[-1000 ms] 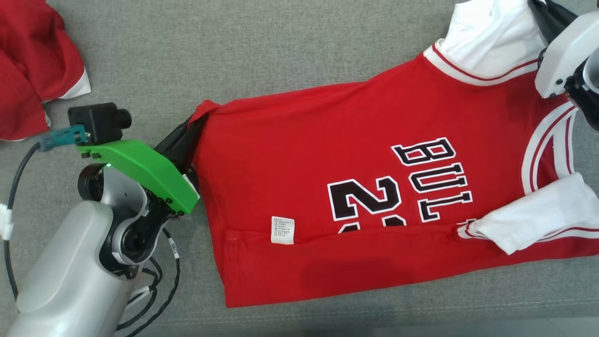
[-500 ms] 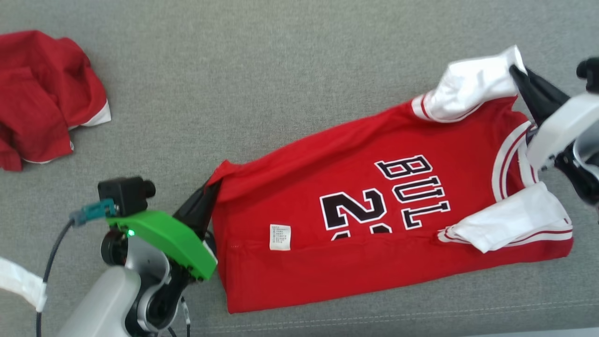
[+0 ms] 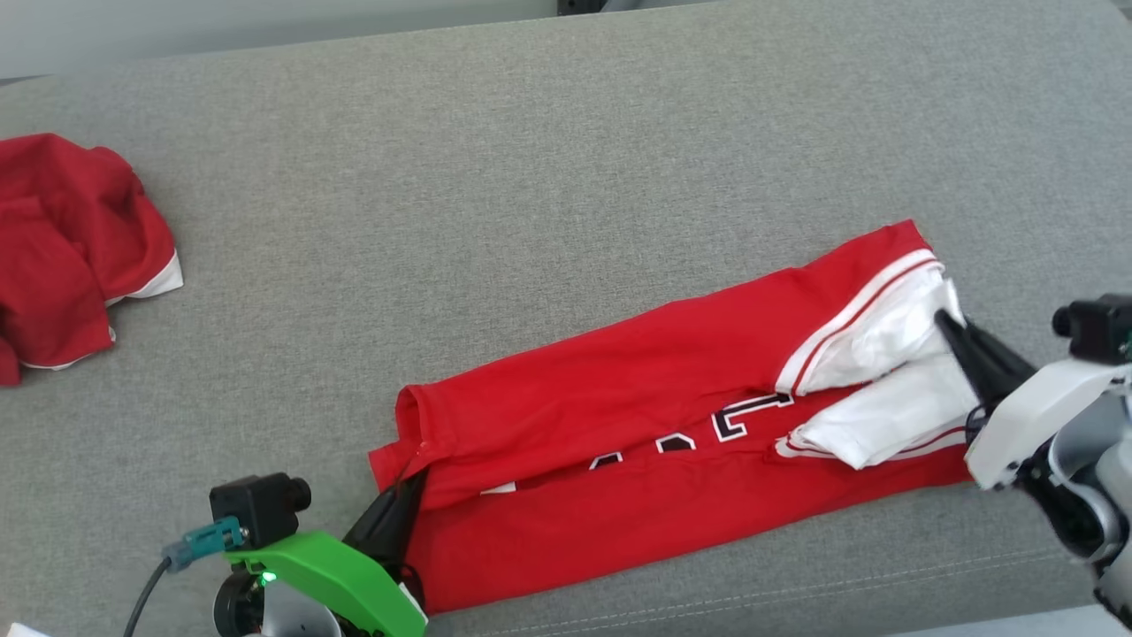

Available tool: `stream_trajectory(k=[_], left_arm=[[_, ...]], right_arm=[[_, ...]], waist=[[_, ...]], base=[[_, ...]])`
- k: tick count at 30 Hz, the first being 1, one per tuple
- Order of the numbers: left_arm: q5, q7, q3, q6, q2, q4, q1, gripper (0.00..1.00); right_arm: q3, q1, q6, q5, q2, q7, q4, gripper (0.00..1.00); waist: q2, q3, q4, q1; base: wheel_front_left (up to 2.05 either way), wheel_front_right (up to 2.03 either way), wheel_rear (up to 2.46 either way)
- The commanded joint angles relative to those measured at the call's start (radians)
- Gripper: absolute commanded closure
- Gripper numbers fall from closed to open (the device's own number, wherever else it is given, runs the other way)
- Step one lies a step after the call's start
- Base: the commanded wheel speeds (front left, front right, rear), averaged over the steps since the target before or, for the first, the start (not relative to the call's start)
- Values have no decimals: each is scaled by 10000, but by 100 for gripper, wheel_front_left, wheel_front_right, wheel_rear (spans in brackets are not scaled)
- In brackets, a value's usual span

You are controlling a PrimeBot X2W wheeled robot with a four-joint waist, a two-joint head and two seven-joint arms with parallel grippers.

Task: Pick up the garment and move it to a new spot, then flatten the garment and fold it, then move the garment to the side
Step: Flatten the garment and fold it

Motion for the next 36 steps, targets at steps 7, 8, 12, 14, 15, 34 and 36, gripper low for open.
stream_trajectory(k=[7, 8, 12, 14, 15, 34, 36], left_arm=[[-79, -323, -45, 85, -195, 117, 520, 82], [-61, -354, -22, 141, -195, 120, 583, 64], [137, -488, -94, 359, -144, 183, 839, 0], [181, -534, -126, 395, -132, 187, 912, 0], [234, -588, -114, 451, -132, 182, 972, 0], [4155, -2966, 925, 1662, -143, -337, 1839, 0], [4718, -2971, 1161, 1563, -269, -427, 1855, 0]], right_arm=[[-556, 446, -18, -823, 803, 61, 494, 100], [-620, 467, -18, -923, 856, 56, 551, 100], [-682, 602, -18, -1266, 952, 230, 673, 0], [-734, 644, -18, -1324, 944, 257, 707, 0], [-777, 691, -18, -1382, 940, 314, 728, 0], [-3985, 2356, -17, -2888, 1628, 209, -318, 0], [-4056, 2162, -17, -2934, 1888, 473, -352, 0]], waist=[[87, -15, -144, 0], [87, -35, -140, 0], [87, -141, -119, 0], [87, -180, -117, 0], [87, -220, -118, 0], [87, -892, 22, 0], [87, -701, 69, 0]], base=[[0, 0, 0], [0, 0, 0], [0, 0, 0], [0, 0, 0], [0, 0, 0], [0, 0, 0], [0, 0, 0]])
